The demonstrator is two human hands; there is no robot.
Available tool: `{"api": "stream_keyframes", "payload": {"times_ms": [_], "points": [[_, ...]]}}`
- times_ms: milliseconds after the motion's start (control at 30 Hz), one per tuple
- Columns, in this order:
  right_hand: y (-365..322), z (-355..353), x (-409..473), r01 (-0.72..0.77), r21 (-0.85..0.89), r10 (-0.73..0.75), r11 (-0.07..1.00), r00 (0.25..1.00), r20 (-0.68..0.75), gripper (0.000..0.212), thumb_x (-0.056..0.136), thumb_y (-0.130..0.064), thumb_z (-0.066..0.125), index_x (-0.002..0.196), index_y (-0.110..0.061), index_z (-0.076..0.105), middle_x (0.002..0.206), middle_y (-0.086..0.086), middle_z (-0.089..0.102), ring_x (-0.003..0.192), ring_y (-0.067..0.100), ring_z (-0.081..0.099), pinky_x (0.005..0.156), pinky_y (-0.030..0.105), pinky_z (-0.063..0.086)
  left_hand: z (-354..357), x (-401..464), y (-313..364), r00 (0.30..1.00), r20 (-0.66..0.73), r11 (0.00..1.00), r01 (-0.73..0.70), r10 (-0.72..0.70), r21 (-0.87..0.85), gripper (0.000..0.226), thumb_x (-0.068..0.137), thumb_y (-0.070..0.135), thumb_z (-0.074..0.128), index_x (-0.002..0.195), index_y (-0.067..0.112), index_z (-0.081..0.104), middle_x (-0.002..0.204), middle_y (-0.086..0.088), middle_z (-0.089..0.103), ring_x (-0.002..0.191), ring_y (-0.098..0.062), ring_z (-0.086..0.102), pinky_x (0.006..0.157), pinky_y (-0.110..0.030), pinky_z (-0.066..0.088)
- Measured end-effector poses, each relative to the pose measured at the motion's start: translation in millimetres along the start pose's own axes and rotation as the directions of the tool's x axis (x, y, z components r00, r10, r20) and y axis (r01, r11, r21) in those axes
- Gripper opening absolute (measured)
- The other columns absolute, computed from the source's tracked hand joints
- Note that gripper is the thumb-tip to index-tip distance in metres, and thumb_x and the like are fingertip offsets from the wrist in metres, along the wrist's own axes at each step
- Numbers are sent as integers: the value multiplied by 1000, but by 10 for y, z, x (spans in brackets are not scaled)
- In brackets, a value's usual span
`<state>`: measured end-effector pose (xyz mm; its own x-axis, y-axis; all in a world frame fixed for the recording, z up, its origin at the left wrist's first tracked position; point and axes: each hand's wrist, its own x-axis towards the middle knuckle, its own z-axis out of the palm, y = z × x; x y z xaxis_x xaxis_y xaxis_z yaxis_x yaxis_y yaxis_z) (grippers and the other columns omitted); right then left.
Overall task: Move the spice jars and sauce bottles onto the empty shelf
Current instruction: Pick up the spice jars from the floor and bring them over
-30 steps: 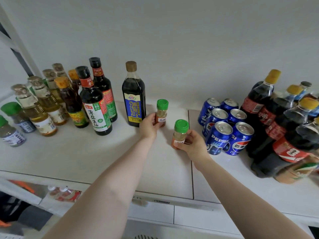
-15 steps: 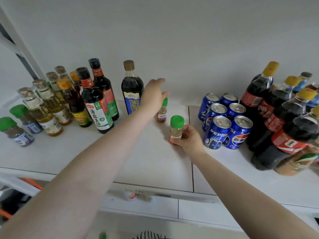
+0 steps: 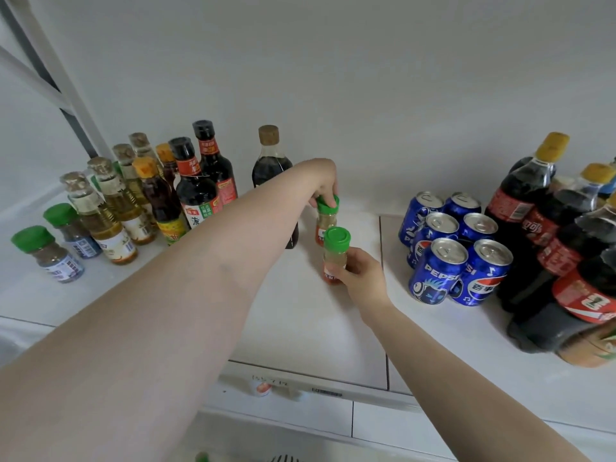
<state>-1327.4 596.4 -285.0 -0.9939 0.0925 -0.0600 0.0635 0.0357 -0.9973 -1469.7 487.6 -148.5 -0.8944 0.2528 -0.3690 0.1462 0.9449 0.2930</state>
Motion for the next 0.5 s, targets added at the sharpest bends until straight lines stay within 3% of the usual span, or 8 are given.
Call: {"api": "stream_keyframes", "payload": {"times_ms": [67, 167, 333, 433, 500], "points": [[-4, 39, 41, -7, -17, 6, 1000, 1000, -16, 29, 76, 0, 75, 103, -8, 66, 87, 0, 70, 68, 0, 64, 59, 9, 48, -46, 31, -21, 999, 26, 1000, -22, 22, -4, 38, 83, 11, 71, 121, 10, 63, 115, -15, 64, 70, -21, 62, 77, -30, 54], [16, 154, 127, -18, -62, 15, 998, 998, -59, 30, 72, -9, 80, 98, -15, 66, 92, 2, 71, 80, 16, 63, 71, 21, 52, -97, 80, -43, 997, 39, 996, -68, 66, 57, 39, 83, 15, 71, 121, 11, 64, 103, -9, 65, 78, -21, 60, 83, -30, 52], [-36, 310, 183, -60, -51, 55, 997, 994, -89, 32, 73, -7, 80, 100, -10, 62, 86, 0, 67, 69, 10, 60, 52, 4, 42, -113, 118, -71, 993, 21, 990, -116, 114, 86, 37, 82, 16, 73, 118, 14, 67, 96, -5, 65, 74, -17, 60, 76, -25, 51], [-49, 362, 212, -69, -40, 64, 997, 992, -104, 33, 73, -7, 79, 101, -9, 61, 83, -2, 65, 66, 6, 59, 48, 2, 40, -123, 126, -81, 990, 16, 985, -138, 137, 100, 37, 82, 18, 72, 118, 15, 66, 96, -3, 66, 70, -14, 61, 67, -19, 49], [-55, 396, 226, -72, -39, 67, 997, 991, -113, 33, 74, -7, 79, 100, -8, 60, 79, -6, 63, 62, 2, 58, 48, 2, 39, -129, 141, -87, 990, 22, 986, -140, 139, 91, 38, 81, 18, 73, 118, 15, 66, 98, -5, 66, 78, -18, 63, 71, -19, 50]]}}
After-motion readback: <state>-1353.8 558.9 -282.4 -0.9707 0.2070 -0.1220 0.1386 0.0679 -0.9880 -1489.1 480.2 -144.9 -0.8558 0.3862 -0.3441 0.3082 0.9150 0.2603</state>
